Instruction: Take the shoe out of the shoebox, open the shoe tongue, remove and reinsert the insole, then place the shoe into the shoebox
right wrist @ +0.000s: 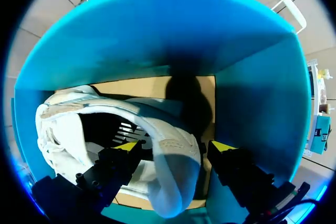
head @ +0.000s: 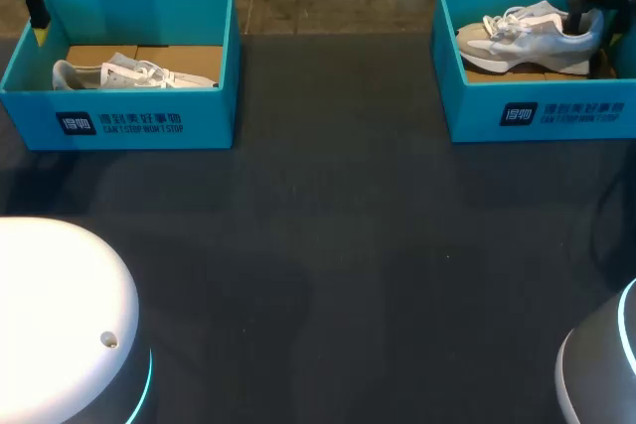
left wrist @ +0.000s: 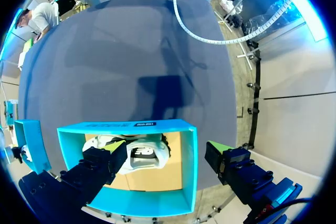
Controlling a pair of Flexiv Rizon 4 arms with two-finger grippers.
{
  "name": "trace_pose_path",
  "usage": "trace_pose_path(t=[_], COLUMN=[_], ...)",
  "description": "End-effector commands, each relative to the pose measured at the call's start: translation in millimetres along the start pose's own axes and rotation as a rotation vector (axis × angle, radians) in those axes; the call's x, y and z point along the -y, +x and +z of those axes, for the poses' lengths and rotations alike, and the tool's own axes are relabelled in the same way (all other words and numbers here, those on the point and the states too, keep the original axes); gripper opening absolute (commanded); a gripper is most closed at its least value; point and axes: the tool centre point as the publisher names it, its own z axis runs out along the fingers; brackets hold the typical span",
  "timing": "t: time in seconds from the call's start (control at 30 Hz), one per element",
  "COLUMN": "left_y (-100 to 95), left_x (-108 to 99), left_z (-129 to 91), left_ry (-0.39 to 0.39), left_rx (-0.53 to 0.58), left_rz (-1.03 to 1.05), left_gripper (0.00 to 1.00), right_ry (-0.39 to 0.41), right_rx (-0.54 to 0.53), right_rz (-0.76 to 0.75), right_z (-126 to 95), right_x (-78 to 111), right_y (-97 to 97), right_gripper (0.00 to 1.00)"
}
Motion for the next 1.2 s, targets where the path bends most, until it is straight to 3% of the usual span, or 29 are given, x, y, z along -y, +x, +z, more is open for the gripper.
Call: trace_pose_path(t=[0.03,0.2,0.3,0.73,1.0,1.2], left_y=[0.2,0.2,0.2,0.2,0.2,0.2], left_x=[0.9,0.9,0.9,0.9,0.9,0.9], left_z=[0.1,0.1,0.1,0.1,0.1,0.1], left_ry=[-0.002,-0.002,-0.002,-0.002,-0.002,-0.002], left_rx=[-0.002,-0.002,-0.002,-0.002,-0.002,-0.002], left_rz=[0.000,0.000,0.000,0.000,0.000,0.000], left_gripper=[1.00,1.00,1.00,1.00,1.00,1.00], right_ry=[0.090,0.111,0.116,0.100,0.041,0.018], right_rx=[-0.006,-0.011,-0.009,0.044,0.072,0.073], right_rz=[0.004,0.008,0.012,0.094,0.106,0.105], right_z=[5.5,13.4,14.6,-11.7,-60.5,-98.8], right_x=[-9.7,-11.4,-11.6,-5.6,10.4,22.5], right_y=[-3.6,-3.4,-3.0,-4.0,-10.6,-4.4], right_gripper=[0.66,0.41,0.00,0.00,0.00,0.00])
